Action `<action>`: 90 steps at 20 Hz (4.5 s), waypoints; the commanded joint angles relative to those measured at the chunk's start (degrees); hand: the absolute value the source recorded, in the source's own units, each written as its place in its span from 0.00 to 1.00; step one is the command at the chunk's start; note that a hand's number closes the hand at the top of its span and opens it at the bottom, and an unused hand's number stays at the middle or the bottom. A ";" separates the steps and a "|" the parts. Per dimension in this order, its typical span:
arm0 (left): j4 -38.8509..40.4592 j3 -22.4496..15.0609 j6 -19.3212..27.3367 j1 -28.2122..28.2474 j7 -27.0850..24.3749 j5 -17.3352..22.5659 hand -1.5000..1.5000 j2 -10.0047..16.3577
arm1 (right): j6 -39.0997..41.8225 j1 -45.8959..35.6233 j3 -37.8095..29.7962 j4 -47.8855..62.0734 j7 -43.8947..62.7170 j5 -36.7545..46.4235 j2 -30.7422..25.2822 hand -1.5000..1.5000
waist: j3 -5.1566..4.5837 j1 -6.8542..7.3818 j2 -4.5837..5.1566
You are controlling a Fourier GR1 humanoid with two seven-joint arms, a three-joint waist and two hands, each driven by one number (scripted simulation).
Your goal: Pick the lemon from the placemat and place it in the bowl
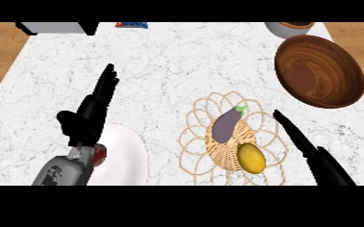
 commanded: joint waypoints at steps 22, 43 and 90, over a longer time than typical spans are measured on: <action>1.51 6.37 -5.10 1.14 -1.29 -6.37 0.50 -5.77 | 9.99 6.74 -4.80 6.48 -11.99 -3.72 11.91 0.00 | 0.01 -0.41 -0.03; -1.91 10.26 -10.25 3.36 1.14 -8.21 0.50 -7.07 | 7.22 1.99 -7.39 26.40 -21.32 8.93 16.70 0.00 | 0.01 -0.26 -0.05; -0.45 10.63 -10.64 1.63 1.68 -12.38 0.50 -10.90 | 7.32 -28.35 -9.87 -1.66 7.72 30.83 26.67 1.00 | -0.06 -0.27 -0.16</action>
